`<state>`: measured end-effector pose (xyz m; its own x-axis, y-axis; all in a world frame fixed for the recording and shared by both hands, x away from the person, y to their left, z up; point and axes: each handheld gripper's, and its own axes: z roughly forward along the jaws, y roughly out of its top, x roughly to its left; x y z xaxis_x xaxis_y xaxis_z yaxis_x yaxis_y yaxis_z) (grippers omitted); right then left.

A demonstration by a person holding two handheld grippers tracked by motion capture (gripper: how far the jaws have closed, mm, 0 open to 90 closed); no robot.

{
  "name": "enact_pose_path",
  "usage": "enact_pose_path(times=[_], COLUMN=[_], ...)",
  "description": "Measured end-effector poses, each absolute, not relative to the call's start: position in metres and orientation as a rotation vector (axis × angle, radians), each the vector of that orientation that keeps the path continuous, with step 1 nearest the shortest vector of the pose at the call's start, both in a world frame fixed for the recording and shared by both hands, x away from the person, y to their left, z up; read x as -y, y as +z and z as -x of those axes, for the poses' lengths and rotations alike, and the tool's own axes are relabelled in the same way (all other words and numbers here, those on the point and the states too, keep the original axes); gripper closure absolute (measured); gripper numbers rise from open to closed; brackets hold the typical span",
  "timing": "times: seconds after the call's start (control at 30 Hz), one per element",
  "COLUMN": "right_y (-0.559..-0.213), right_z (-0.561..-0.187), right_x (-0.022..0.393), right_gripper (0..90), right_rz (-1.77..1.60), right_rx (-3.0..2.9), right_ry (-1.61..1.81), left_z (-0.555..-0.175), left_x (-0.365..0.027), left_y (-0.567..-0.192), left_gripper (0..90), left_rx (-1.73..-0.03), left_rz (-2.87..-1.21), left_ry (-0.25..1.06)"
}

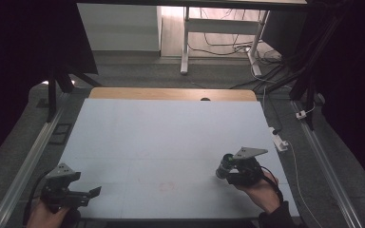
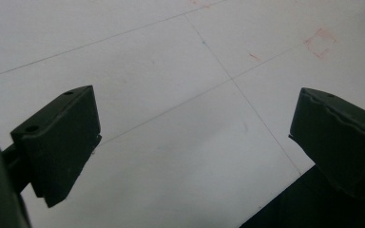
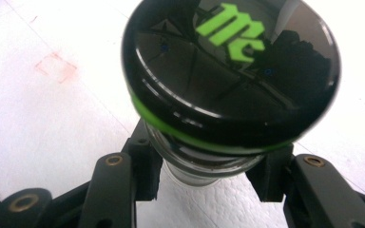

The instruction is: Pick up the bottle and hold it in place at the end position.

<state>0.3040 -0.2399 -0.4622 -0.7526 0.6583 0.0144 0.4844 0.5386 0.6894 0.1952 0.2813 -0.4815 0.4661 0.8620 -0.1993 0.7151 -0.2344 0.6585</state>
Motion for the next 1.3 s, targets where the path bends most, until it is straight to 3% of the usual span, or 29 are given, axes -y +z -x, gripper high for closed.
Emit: enact_pose_path(times=[1.3], right_y=[-0.458], right_z=[-0.364], right_x=[0.149], right_gripper=[52.2], right_rz=[-0.802], right_rx=[-2.568], right_ry=[1.083], left_z=[-0.195], left_x=[-0.28], left_y=[-0.482], left_gripper=[4.1], left_rx=[-1.308], left_rz=[-2.023], left_ry=[0.274])
